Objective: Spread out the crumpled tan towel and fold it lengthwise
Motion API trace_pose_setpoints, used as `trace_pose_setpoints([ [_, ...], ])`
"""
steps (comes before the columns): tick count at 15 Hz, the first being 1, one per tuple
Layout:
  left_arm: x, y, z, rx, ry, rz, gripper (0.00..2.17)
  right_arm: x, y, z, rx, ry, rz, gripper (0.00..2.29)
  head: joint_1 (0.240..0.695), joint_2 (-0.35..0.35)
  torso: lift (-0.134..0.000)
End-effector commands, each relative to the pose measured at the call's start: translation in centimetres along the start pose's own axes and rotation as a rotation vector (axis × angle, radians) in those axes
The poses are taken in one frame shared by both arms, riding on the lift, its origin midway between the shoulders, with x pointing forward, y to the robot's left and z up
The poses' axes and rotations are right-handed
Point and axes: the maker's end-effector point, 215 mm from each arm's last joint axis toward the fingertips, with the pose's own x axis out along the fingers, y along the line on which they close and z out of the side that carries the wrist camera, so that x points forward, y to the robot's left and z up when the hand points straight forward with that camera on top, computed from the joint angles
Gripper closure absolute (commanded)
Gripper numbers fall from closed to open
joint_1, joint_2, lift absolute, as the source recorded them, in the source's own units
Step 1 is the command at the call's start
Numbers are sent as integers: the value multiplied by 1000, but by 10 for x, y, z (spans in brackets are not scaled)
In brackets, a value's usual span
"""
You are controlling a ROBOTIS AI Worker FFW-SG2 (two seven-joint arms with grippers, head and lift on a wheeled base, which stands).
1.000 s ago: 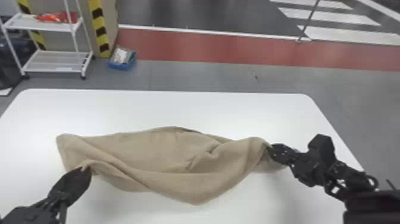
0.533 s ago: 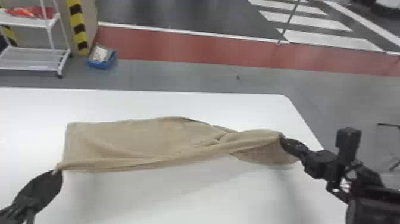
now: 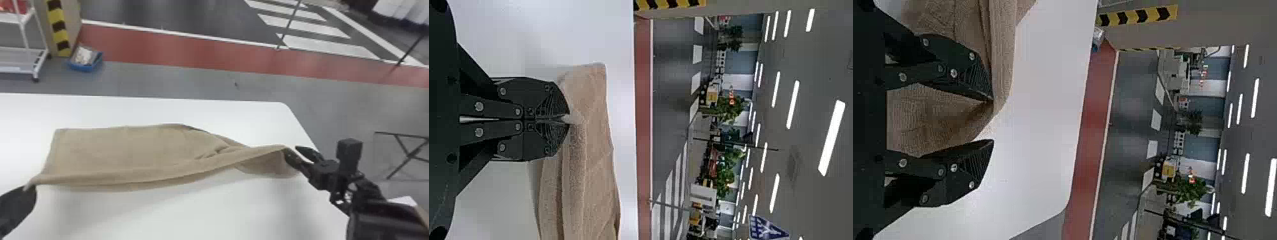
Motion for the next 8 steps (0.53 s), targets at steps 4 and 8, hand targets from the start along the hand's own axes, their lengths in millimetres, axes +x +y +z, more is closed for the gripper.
trace_pose_setpoints([
  [4,-2,27,14,0,-38,50,1717,-35,-13,4,-100,-71,25,100,695,-307,-124],
  [8,-2,26,12,-5,-35,48,1717,-50,-34,-17,-127,-50,39,225,695,-324,-124],
])
